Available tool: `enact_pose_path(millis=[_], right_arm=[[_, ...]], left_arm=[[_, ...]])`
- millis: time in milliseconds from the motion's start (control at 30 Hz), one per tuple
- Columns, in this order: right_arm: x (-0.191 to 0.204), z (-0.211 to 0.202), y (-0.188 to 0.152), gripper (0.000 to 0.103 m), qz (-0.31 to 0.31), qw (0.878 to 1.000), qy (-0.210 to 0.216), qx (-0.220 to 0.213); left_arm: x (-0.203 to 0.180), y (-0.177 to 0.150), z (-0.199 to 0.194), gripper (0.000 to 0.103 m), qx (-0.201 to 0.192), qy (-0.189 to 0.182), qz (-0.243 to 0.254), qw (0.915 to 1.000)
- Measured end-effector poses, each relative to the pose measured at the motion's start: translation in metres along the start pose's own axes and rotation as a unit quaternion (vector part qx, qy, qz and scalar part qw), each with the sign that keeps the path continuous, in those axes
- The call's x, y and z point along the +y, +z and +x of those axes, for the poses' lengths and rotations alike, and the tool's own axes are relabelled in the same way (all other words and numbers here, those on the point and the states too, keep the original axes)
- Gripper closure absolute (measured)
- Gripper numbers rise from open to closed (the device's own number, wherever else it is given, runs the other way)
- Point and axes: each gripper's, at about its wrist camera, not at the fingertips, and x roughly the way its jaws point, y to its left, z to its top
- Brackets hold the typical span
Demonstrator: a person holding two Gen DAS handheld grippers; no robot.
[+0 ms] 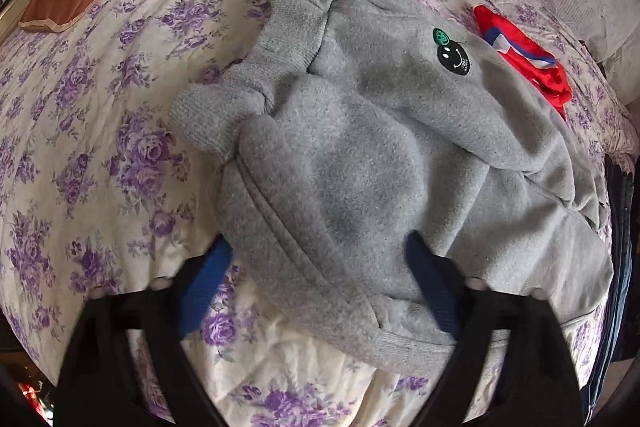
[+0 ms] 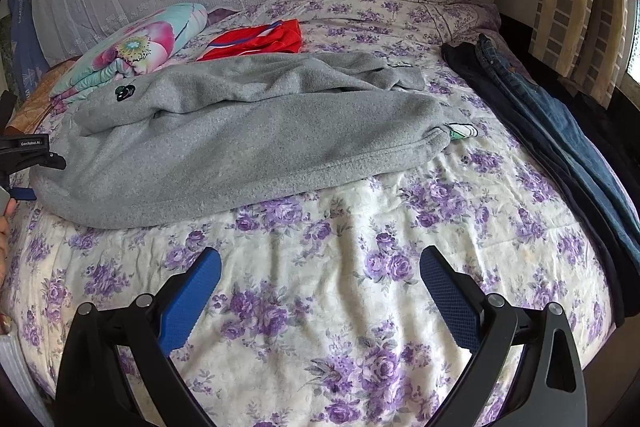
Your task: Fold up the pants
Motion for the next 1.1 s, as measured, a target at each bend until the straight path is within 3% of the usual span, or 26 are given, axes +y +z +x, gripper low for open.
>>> enact_pose_path(millis=[33,100,233,333,533,667,733,767,967,1100], right_arm=[[-0.003,-0.001,0.0,0.003,0.002,1.0,-0.003,-0.001],[-0.013,-0.002,0.001,0.003,0.002,1.0,-0.008,-0.004],[-0.044,0.003,0.015,0.003,0.0,0.999,-0.03,0.011],[-0.075,0.02,0.041,0.003,0.022,0.999,-0.006,0.045],[-0.116,0.103,0.092,0.003,0.09,0.984,0.063,0.142],[-0.129,0.157,0.1,0.006,0.14,0.971,0.073,0.178],[-0.132,0.172,0.098,0.051,0.168,0.965,0.112,0.169],[-0.135,0.176,0.097,0.084,0.182,0.961,0.126,0.167],[-0.142,0.153,0.095,0.092,0.209,0.957,0.136,0.149],[-0.145,0.108,0.093,0.092,0.198,0.96,0.155,0.126]], left_arm=[[0.005,0.0,0.003,0.089,0.009,0.0,-0.006,0.9999],[0.015,-0.001,0.002,0.089,0.004,-0.027,-0.025,0.9993],[0.019,-0.011,-0.006,0.089,-0.022,-0.032,-0.018,0.9991],[0.018,-0.016,-0.008,0.089,-0.038,-0.03,-0.012,0.9987],[0.023,-0.022,-0.012,0.089,-0.057,-0.043,-0.02,0.9973],[0.021,-0.021,-0.009,0.089,-0.053,-0.034,-0.011,0.998],[0.018,-0.022,-0.009,0.089,-0.055,-0.026,-0.004,0.9981],[0.017,-0.021,-0.009,0.089,-0.055,-0.023,-0.002,0.9982],[0.009,-0.015,-0.005,0.09,-0.053,0.006,0.014,0.9985],[0.015,-0.023,-0.024,0.091,-0.076,-0.006,0.014,0.997]])
